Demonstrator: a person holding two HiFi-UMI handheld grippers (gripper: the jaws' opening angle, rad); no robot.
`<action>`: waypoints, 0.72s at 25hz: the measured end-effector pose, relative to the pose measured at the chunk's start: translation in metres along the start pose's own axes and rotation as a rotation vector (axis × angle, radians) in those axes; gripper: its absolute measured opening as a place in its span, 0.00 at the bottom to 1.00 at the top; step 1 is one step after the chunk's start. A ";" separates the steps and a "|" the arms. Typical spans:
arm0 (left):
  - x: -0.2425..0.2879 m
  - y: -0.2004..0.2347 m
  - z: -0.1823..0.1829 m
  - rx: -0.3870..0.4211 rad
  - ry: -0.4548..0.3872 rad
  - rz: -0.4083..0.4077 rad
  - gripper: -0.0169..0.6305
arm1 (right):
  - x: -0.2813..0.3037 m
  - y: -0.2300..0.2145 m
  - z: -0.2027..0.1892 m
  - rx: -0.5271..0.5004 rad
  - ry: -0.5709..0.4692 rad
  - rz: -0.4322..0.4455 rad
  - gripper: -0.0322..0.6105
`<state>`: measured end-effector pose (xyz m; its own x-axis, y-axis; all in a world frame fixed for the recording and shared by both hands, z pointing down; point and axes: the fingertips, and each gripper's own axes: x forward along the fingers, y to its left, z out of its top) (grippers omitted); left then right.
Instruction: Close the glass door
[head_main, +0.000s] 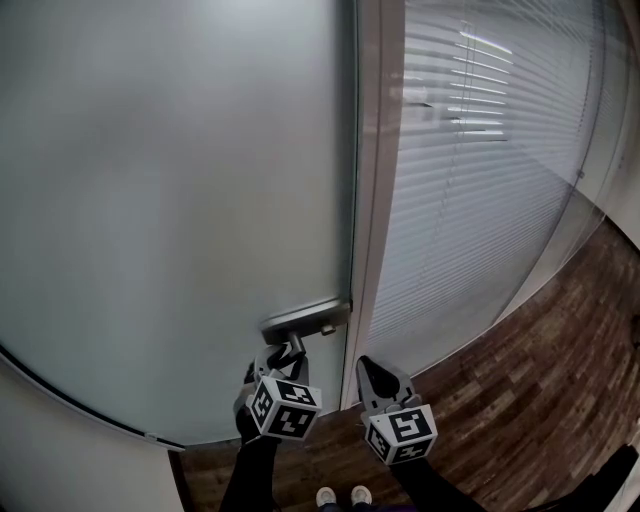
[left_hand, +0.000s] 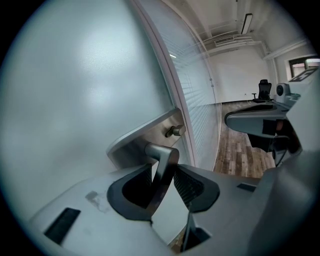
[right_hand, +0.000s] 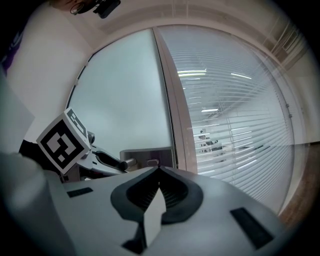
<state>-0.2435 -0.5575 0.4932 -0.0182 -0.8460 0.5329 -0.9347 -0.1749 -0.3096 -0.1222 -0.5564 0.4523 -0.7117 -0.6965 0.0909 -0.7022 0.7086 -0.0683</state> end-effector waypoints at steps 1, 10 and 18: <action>0.001 0.001 0.000 0.001 0.002 0.000 0.22 | 0.000 0.000 0.001 0.000 -0.002 0.001 0.04; 0.007 0.007 0.002 0.008 0.012 -0.003 0.22 | 0.001 0.001 0.005 -0.008 -0.009 0.002 0.04; 0.013 0.011 0.004 0.018 0.018 -0.005 0.22 | 0.005 -0.001 0.007 -0.012 -0.012 0.000 0.04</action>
<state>-0.2531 -0.5719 0.4935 -0.0199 -0.8356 0.5489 -0.9283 -0.1884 -0.3205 -0.1251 -0.5610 0.4454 -0.7122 -0.6976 0.0787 -0.7018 0.7101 -0.0564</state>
